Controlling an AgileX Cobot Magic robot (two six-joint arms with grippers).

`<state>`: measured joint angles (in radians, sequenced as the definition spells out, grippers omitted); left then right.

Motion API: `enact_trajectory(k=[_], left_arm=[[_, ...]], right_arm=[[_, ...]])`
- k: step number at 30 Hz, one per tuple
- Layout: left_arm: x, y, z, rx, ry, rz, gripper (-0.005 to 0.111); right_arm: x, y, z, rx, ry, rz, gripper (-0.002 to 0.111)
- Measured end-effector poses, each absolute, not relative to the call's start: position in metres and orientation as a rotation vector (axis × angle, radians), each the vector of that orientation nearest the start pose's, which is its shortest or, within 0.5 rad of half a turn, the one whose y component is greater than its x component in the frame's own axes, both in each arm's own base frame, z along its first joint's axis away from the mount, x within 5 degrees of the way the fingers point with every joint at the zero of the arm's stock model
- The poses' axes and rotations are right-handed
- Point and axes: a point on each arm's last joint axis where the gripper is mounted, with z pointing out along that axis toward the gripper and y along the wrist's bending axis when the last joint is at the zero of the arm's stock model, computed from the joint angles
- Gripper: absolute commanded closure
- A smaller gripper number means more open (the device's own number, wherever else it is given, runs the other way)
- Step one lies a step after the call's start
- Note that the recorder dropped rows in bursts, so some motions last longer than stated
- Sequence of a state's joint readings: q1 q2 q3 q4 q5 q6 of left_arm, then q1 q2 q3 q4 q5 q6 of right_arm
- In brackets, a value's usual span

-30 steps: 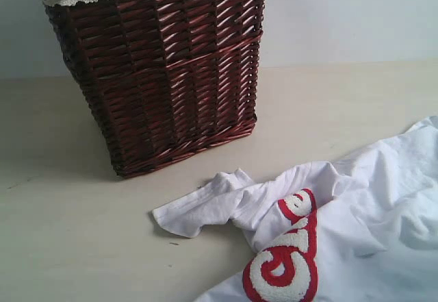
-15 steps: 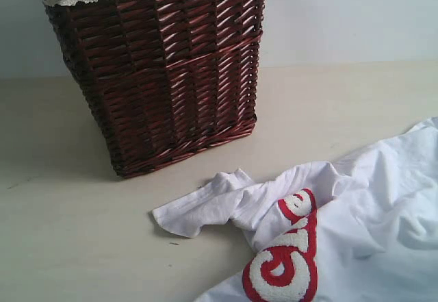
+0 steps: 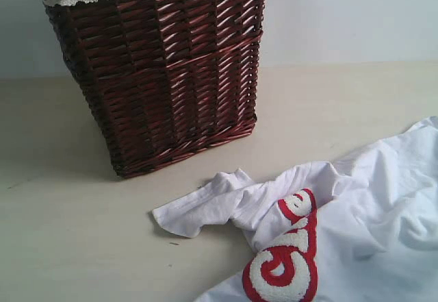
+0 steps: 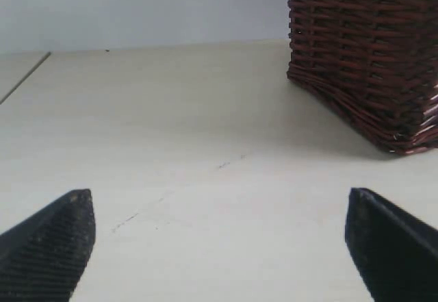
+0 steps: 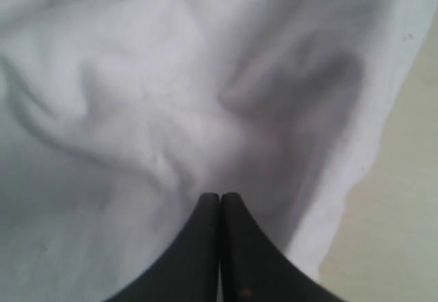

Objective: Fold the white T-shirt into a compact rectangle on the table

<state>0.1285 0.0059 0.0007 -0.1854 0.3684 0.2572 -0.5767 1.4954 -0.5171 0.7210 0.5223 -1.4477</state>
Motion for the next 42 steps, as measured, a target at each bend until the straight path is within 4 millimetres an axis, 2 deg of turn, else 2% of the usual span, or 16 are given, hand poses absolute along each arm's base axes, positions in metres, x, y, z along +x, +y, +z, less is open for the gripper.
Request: enact_trajectory(k=[4,9,12,22,29,36,42], left_arm=[[0.054,0.001,0.18,0.005,1.853,0.086,0.013],[0.054,0.001,0.18,0.005,1.853,0.086,0.013],[0.054,0.001,0.18,0.005,1.853,0.086,0.013],[0.054,0.001,0.18,0.005,1.853,0.086,0.013],[0.054,0.001,0.18,0.005,1.853,0.086,0.013],[0.054,0.001,0.18,0.005,1.853,0.086,0.013],[0.054,0.001,0.18,0.005,1.853,0.086,0.013]], right_arm=[[0.199,-0.093,0.148,-0.306,2.667,0.091,0.108],[0.2,-0.105,0.167,-0.267,2.58,-0.175,0.108],[0.199,-0.11,0.167,-0.284,2.59,-0.246,0.108],[0.196,-0.112,0.131,-0.318,2.776,-0.124,0.108],[0.195,-0.108,0.119,-0.406,2.831,-0.022,0.108],[0.192,-0.101,0.119,-0.46,2.835,0.088,0.108],[0.189,-0.094,0.131,-0.48,2.809,0.141,0.108]])
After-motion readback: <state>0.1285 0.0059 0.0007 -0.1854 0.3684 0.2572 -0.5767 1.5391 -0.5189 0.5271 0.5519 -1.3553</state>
